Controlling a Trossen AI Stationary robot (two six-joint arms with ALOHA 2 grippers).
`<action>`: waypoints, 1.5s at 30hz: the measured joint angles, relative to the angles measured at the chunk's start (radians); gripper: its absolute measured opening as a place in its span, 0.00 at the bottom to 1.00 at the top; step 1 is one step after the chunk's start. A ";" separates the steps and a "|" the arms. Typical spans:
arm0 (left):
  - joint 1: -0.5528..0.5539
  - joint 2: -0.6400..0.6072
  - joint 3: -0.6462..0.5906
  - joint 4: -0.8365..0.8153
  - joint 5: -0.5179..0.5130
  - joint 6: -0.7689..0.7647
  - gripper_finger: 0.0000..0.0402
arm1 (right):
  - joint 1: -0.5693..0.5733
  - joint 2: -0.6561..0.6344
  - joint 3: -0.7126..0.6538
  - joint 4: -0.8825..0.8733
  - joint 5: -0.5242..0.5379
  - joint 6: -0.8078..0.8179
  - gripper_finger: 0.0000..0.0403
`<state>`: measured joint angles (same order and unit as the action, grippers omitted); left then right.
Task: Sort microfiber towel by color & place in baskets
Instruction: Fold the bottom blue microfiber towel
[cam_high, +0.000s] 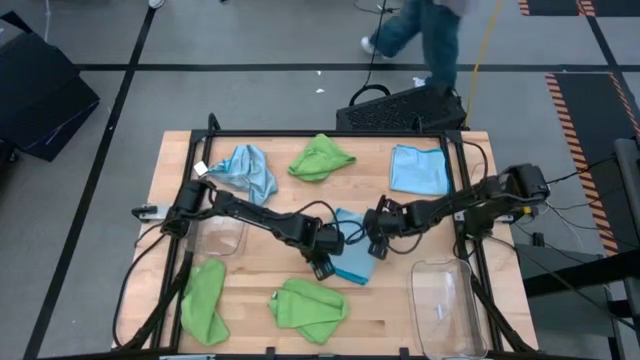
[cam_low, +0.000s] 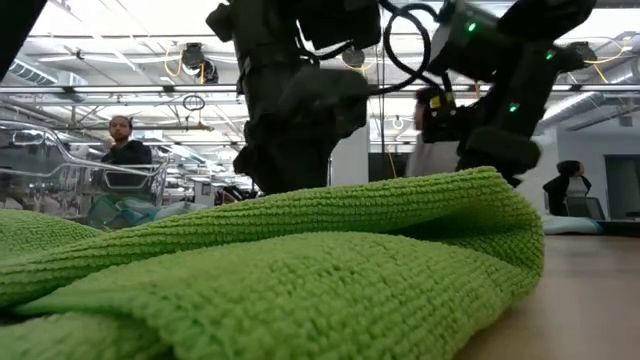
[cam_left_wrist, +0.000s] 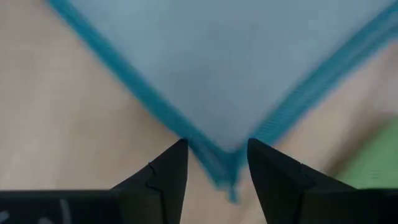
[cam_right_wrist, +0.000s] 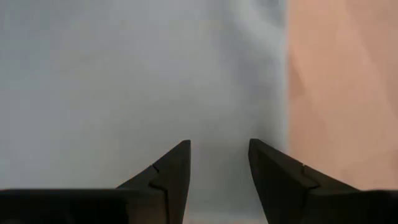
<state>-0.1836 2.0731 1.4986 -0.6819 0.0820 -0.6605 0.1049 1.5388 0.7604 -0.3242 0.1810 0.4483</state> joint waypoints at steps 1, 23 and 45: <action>0.001 0.000 0.000 0.027 0.050 0.000 0.42 | -0.020 0.000 -0.010 0.023 -0.002 -0.018 0.38; 0.057 -0.130 0.000 0.097 -0.098 -0.042 0.42 | -0.254 -0.105 -0.066 0.170 -0.098 0.004 0.39; 0.240 -0.124 -0.321 0.488 -0.034 -0.713 0.50 | -0.381 -0.097 -0.171 0.202 -0.153 0.465 0.39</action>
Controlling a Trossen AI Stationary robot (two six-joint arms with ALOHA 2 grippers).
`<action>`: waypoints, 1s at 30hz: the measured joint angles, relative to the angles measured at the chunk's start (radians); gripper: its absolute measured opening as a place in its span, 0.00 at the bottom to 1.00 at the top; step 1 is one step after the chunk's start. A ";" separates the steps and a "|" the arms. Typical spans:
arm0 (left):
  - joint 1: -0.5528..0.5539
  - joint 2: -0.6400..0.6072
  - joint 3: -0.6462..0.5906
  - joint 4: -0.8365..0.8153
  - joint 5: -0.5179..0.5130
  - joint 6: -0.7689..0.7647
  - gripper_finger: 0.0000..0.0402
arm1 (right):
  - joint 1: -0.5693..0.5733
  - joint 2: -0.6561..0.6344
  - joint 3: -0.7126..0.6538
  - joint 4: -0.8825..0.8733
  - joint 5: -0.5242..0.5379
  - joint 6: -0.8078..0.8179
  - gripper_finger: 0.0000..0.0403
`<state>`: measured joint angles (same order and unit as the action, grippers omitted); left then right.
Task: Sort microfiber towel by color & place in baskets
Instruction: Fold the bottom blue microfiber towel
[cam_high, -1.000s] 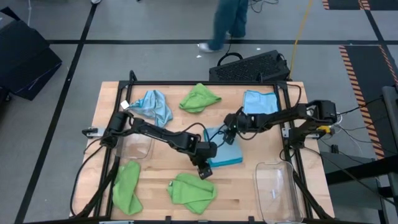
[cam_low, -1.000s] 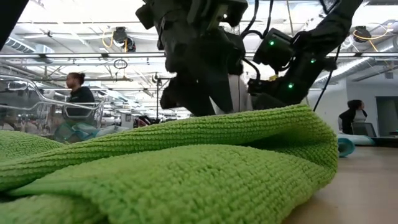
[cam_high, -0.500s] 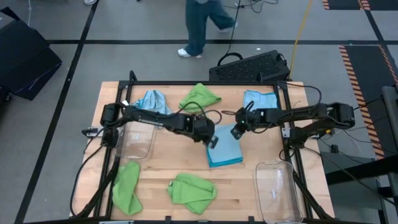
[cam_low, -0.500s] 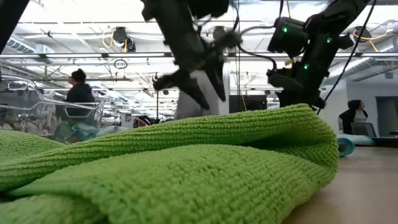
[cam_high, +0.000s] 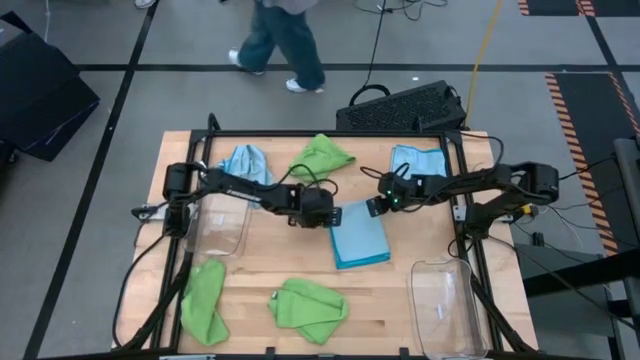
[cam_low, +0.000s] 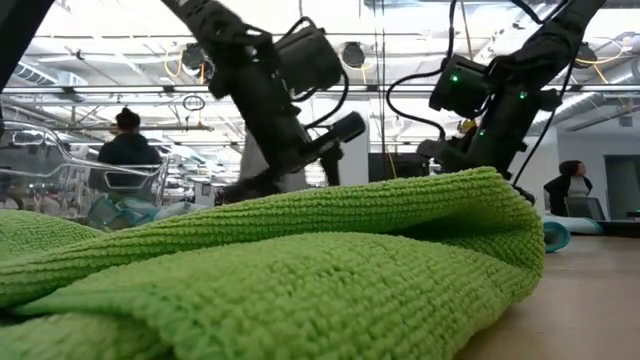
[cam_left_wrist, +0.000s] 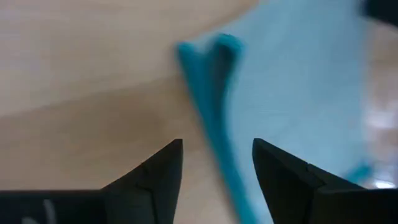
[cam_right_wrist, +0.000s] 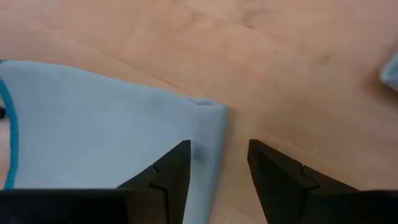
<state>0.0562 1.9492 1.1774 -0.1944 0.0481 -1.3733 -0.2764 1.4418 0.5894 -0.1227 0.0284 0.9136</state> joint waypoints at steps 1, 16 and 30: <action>-0.001 0.000 -0.032 0.079 0.006 -0.021 0.51 | 0.000 0.000 -0.001 0.012 0.000 -0.007 0.39; 0.013 -0.006 -0.225 0.395 -0.152 -0.071 0.59 | -0.025 -0.006 -0.001 0.177 -0.003 -0.065 0.39; 0.079 -0.003 -0.227 0.382 -0.191 0.080 0.59 | -0.024 -0.006 -0.001 0.187 -0.012 -0.063 0.39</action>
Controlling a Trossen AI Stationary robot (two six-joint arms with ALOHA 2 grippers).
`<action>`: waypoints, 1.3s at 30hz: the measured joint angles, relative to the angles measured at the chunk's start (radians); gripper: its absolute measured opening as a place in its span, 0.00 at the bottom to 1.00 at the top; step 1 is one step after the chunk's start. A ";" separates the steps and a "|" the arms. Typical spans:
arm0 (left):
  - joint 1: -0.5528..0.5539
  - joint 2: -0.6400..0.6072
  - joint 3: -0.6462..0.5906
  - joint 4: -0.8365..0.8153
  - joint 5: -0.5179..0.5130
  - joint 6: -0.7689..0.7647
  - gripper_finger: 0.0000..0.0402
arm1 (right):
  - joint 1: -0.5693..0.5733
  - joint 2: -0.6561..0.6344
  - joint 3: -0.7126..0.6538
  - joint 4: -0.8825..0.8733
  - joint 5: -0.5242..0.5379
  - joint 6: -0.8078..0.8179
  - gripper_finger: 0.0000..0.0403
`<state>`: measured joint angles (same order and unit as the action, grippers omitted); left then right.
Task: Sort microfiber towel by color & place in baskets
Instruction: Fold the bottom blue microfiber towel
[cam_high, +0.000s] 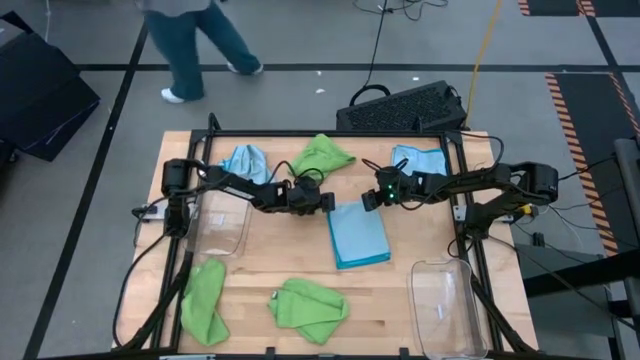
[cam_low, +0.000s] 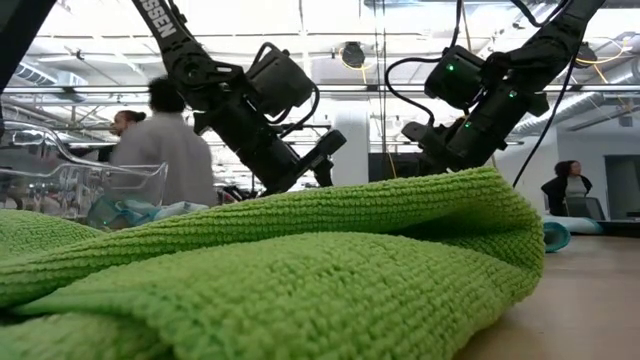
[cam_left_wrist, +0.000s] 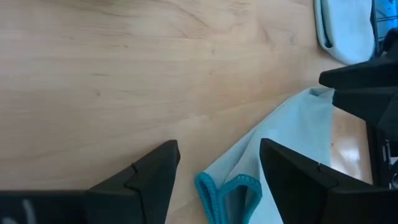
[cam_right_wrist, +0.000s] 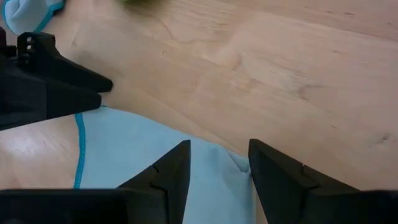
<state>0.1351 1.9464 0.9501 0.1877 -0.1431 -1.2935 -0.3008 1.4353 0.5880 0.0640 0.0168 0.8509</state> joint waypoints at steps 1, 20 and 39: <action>-0.005 0.000 0.000 0.000 -0.005 -0.006 0.59 | 0.000 0.000 0.000 0.000 -0.008 0.000 0.39; -0.061 0.004 -0.002 0.049 0.027 -0.053 0.59 | 0.000 0.000 0.001 0.000 -0.019 -0.004 0.39; -0.072 0.011 0.000 0.054 0.019 -0.027 0.04 | 0.001 0.000 0.002 -0.135 -0.044 -0.099 0.39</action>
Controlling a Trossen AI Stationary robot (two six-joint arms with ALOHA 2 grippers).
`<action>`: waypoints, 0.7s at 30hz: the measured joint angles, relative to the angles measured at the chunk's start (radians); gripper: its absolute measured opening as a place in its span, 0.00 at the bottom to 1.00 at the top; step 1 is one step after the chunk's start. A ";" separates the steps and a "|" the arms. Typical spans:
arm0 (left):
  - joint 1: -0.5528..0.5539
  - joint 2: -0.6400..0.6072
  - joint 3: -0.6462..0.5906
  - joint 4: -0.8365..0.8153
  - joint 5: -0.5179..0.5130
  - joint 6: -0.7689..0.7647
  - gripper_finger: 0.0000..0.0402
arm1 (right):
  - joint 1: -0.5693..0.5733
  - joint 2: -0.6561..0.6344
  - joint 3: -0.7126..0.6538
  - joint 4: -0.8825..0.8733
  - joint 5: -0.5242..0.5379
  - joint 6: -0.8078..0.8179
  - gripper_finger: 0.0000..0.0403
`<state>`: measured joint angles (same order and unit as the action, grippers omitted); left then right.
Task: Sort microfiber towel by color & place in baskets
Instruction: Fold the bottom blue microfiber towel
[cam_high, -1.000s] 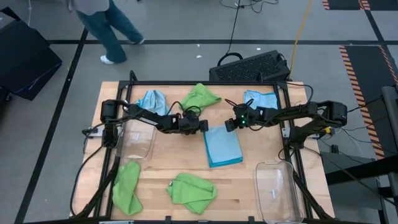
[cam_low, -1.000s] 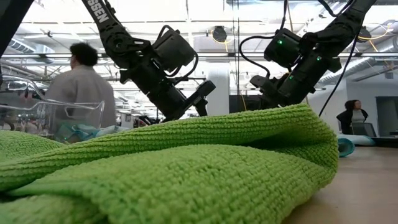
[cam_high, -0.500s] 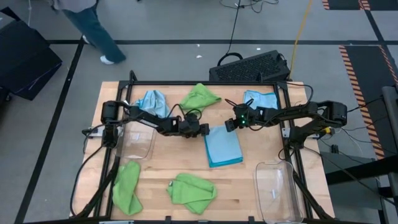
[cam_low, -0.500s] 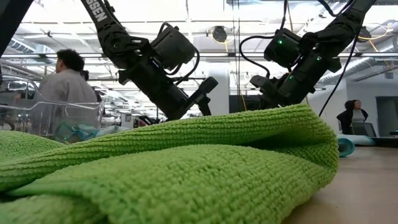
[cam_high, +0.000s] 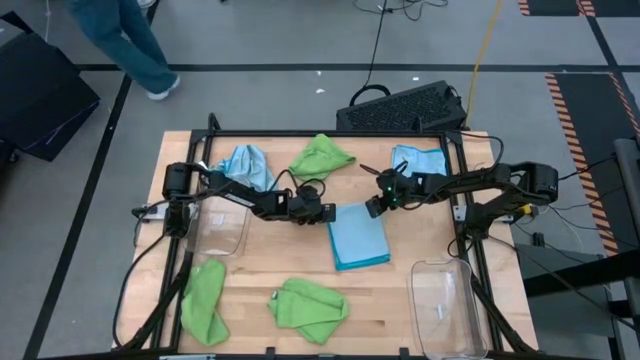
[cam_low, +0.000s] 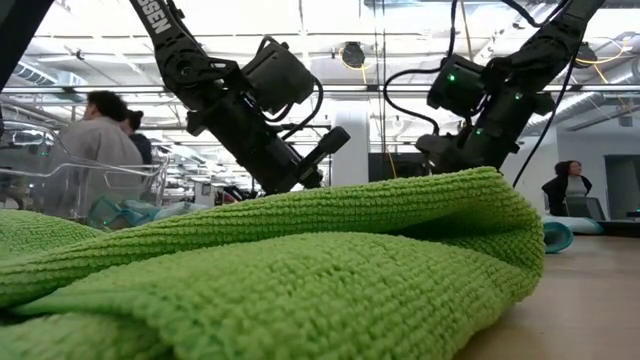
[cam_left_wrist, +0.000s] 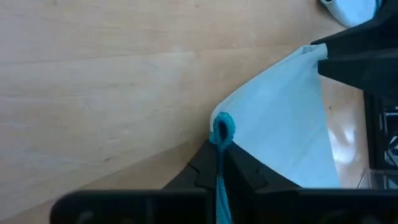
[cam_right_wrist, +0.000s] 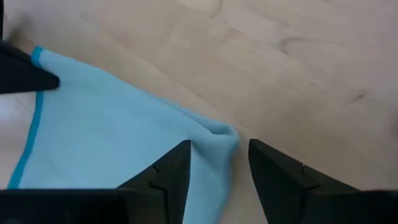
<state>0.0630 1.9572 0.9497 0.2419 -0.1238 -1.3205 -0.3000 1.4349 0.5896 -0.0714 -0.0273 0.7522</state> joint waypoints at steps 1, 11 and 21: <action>0.000 0.000 0.000 -0.001 -0.002 0.001 0.04 | 0.000 -0.001 0.000 -0.002 0.000 -0.008 0.40; 0.004 0.000 0.000 -0.015 -0.028 0.028 0.01 | 0.000 -0.009 0.000 -0.004 0.000 -0.047 0.47; 0.020 0.000 -0.001 -0.008 -0.034 0.037 0.01 | -0.016 0.030 0.000 0.033 -0.032 -0.091 0.20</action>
<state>0.0831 1.9567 0.9489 0.2341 -0.1577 -1.2832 -0.3161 1.4650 0.5896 -0.0387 -0.0596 0.6609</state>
